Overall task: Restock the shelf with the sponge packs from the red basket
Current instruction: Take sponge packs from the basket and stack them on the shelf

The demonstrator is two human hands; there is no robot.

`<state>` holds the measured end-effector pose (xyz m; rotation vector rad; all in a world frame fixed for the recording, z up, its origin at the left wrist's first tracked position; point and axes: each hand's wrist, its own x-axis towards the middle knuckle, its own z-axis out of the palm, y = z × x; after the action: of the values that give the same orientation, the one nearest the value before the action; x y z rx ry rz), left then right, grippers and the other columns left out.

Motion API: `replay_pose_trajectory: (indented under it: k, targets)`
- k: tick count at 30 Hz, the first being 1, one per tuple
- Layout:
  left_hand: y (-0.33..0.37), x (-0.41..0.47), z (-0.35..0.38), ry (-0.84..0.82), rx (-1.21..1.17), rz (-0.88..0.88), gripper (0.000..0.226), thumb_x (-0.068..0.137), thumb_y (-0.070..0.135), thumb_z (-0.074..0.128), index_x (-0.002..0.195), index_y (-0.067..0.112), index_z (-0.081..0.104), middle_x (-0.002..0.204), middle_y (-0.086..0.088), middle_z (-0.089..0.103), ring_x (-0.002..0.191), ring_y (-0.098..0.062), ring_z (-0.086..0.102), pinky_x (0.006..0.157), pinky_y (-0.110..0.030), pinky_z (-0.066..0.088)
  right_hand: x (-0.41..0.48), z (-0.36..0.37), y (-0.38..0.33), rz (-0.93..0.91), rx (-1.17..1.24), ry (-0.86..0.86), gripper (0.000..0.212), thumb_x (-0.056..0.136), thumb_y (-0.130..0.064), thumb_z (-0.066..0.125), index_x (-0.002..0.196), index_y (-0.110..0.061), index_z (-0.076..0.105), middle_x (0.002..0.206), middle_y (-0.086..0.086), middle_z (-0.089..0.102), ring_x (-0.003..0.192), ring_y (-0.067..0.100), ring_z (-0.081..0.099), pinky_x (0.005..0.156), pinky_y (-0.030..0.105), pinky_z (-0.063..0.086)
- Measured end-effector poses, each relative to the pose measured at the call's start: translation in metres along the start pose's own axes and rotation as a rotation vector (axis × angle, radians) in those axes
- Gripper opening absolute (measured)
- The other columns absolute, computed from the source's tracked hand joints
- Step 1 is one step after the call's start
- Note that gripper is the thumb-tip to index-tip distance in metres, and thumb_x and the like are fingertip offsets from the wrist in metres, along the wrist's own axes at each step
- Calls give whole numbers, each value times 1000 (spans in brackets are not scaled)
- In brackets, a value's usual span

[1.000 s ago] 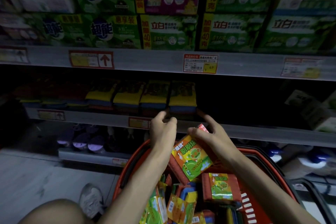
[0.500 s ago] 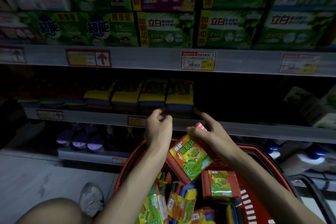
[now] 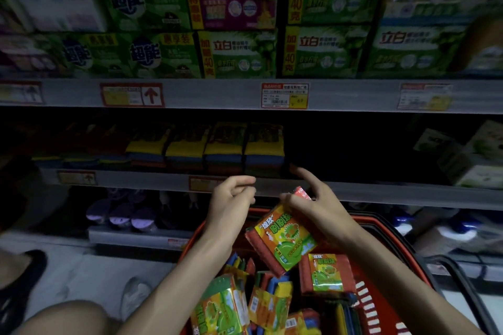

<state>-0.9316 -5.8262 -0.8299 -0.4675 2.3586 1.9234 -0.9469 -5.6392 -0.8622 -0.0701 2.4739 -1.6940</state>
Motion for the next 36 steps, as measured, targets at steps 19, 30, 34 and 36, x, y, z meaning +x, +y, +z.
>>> replay_pose_trajectory:
  k: [19,30,34,36]
  targets:
    - [-9,-59,-11,-478,120,-148,85,66,61,89,139,41,52,134,4,65,108,-16,73,89,-44,63,-86,-36,-17,-275,235,240,70,67,-51,86,131,-34,63,127,-3,65,114,18,69,87,34,62]
    - [-4,-63,7,-519,-451,-484,66,89,63,64,132,12,65,116,-23,74,104,-38,74,83,-47,60,-99,-16,10,-1098,-788,276,52,96,-32,71,142,-16,52,124,11,47,119,29,53,102,36,49]
    - [-5,-65,14,-441,-497,-385,45,90,40,72,124,11,70,114,-17,76,97,-31,75,82,-43,58,-104,-15,14,-1115,-865,246,55,95,-41,73,142,-19,54,126,9,51,125,29,55,107,37,47]
    - [-5,-62,16,-359,-525,-344,43,85,32,75,121,11,69,107,-14,78,90,-29,76,78,-42,59,-109,-16,10,-981,-798,285,58,93,-50,70,141,-22,54,134,7,50,132,27,49,114,35,40]
